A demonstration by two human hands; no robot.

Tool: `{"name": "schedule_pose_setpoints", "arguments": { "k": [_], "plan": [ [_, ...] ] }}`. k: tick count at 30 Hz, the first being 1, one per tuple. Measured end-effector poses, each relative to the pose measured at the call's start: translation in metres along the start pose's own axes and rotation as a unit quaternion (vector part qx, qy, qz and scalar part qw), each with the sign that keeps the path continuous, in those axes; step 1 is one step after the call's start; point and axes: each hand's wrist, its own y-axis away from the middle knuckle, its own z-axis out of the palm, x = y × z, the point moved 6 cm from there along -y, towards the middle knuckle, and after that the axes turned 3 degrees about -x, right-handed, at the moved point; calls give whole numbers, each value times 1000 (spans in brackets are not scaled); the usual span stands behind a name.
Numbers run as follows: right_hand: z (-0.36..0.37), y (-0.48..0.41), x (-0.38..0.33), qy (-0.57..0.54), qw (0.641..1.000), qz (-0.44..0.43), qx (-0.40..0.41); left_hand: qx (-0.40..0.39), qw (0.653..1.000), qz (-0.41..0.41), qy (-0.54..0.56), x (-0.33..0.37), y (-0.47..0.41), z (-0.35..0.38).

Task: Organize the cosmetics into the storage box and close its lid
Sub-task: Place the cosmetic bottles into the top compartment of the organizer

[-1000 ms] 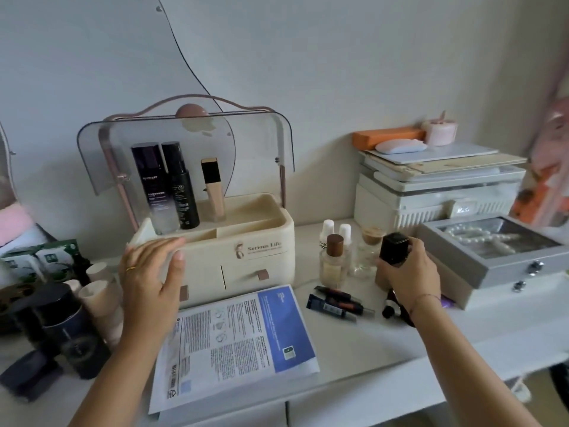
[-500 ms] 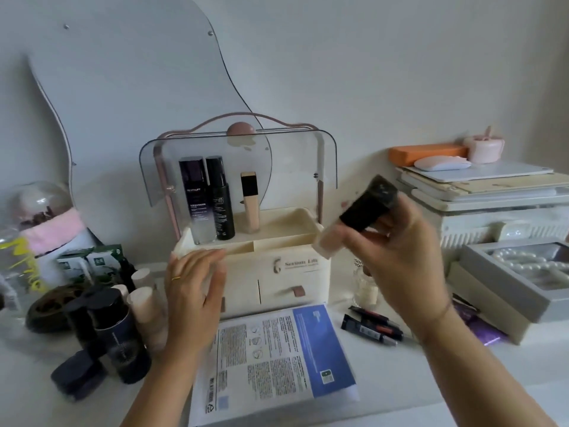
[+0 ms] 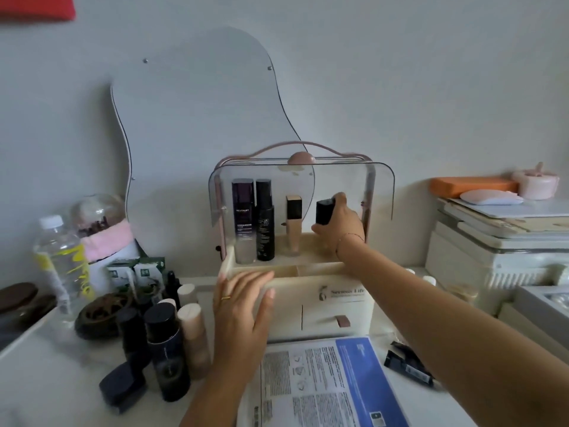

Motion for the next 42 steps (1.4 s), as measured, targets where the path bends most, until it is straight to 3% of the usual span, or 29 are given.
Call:
{"name": "schedule_pose_setpoints", "arguments": {
  "k": [15, 25, 27, 30, 32, 34, 37, 42],
  "plan": [
    [8, 12, 12, 60, 994, 24, -89, -6, 1000, 1, -3, 1, 1, -1],
    [5, 19, 14, 39, 995, 69, -56, -17, 1000, 6, -5, 1, 0, -2],
    [2, 29, 13, 61, 996, 31, -58, -16, 1000, 8, -8, 1, 0, -2],
    [2, 48, 3, 122, 984, -115, -52, -12, 1000, 13, -6, 1, 0, -1],
    [6, 57, -3, 107, 970, -195, -98, -9, 1000, 11, -8, 2, 0, -1],
    [12, 57, -3, 100, 955, -208, -189, -10, 1000, 10, -9, 2, 0, 0],
    [18, 52, 3, 113, 939, -160, -283, -11, 1000, 11, -8, 2, 0, -1],
    [19, 51, 7, 118, 935, -111, -316, -14, 1000, 10, -5, 2, 0, -1]
  ]
}}
